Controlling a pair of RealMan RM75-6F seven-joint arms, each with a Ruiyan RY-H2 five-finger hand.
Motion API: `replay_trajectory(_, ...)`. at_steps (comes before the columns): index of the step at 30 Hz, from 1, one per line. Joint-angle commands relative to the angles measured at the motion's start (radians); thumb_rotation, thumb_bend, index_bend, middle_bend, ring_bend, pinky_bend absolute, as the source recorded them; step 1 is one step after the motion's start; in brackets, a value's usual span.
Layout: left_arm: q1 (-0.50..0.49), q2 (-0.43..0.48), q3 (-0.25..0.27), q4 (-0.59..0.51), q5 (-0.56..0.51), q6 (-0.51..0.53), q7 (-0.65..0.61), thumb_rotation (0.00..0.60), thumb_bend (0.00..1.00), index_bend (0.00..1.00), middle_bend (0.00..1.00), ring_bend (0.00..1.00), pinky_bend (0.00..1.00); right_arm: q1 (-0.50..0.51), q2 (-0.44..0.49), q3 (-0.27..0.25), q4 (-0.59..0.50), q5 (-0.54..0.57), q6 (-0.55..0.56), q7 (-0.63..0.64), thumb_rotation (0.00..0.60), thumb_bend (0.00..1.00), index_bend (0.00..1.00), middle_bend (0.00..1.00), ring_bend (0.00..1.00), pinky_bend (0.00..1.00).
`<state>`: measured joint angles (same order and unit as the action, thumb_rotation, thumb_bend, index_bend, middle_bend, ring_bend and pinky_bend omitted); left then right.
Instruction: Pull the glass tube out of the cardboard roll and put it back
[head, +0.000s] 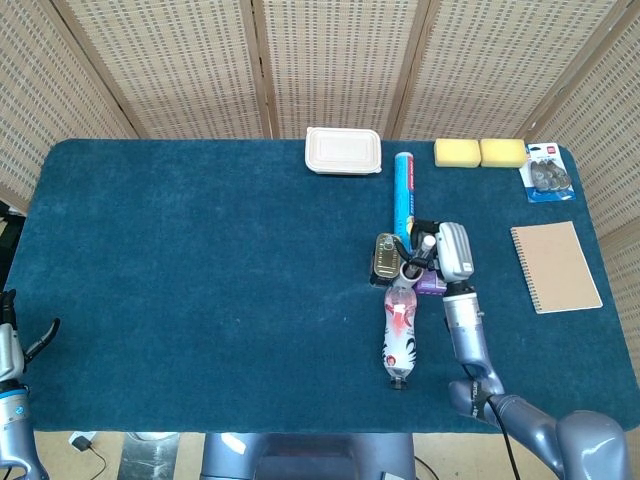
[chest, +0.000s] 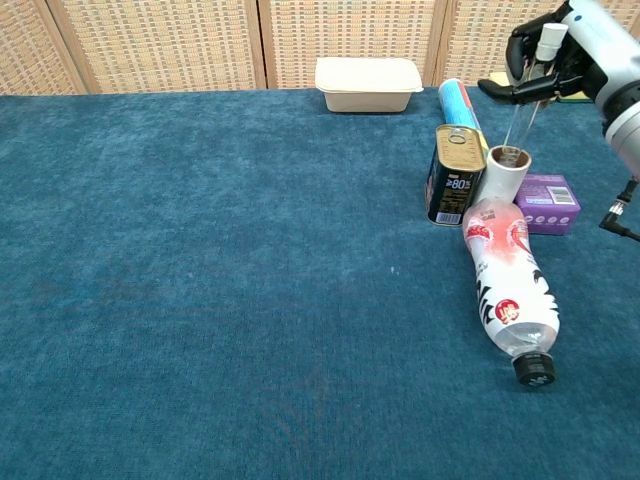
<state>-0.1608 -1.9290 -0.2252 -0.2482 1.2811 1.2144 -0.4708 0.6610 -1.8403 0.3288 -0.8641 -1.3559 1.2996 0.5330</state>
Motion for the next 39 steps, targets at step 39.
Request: replay_trajectory(39, -0.002, 0.001, 0.001, -0.001, 0.002, -0.001, -0.003, 0.003, 0.00, 0.01, 0.07, 0.00, 0.07, -0.013, 0.040, -0.025, -0.042, -0.038, 0.018, 0.009, 0.600, 0.32, 0.59, 0.62, 0.56, 0.48)
